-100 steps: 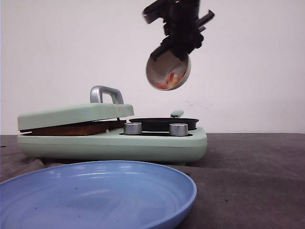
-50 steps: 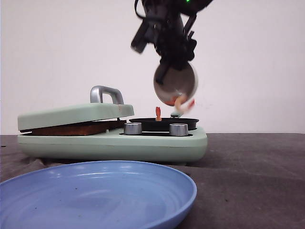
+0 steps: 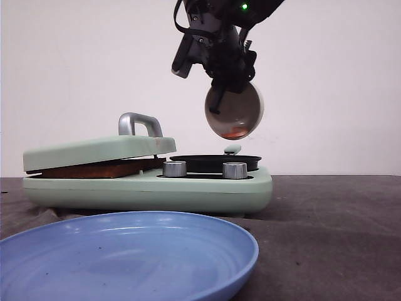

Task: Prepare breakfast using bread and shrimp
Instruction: 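Tilt the bowl with the right gripper to pour shrimp into the pan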

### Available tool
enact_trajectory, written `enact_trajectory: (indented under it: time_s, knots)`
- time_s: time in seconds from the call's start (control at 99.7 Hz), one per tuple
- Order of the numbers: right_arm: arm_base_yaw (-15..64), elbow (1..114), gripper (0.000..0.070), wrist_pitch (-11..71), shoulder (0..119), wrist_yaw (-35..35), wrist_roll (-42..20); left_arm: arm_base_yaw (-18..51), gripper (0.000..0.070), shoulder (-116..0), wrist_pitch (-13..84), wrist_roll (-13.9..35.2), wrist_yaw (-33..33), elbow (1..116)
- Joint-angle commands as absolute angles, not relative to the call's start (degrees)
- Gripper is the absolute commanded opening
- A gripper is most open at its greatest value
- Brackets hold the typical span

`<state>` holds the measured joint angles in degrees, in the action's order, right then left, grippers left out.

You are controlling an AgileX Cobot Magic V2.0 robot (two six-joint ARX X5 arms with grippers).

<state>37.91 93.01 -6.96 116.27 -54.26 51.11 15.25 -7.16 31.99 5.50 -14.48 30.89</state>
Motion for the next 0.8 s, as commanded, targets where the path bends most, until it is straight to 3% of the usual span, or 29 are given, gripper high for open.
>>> enact_trajectory:
  time_s: [0.0, 0.08, 0.462, 0.612, 0.793]
  knots:
    - [38.9, 94.6, 0.0, -8.8, 117.1, -53.9, 51.4, 15.4, 0.0352, -7.0, 31.5, 5.2, -14.7, 31.0]
    - [38.9, 94.6, 0.0, -9.8, 117.3, -53.9, 55.8, 15.3, 0.0352, -7.0, 31.5, 5.0, -14.9, 31.0]
    - [39.2, 94.6, 0.0, -18.0, 117.3, -54.9, 60.9, 15.3, 0.0352, -7.0, 31.5, 5.0, -14.9, 31.0]
    - [39.2, 94.6, 0.0, -18.0, 117.3, -54.9, 59.5, 15.3, 0.0352, -6.9, 31.5, 5.0, -14.9, 31.0]
    - [39.2, 94.6, 0.0, -17.9, 117.1, -57.9, 50.8, 15.3, 0.0352, -6.9, 31.6, 5.0, -14.9, 31.0]
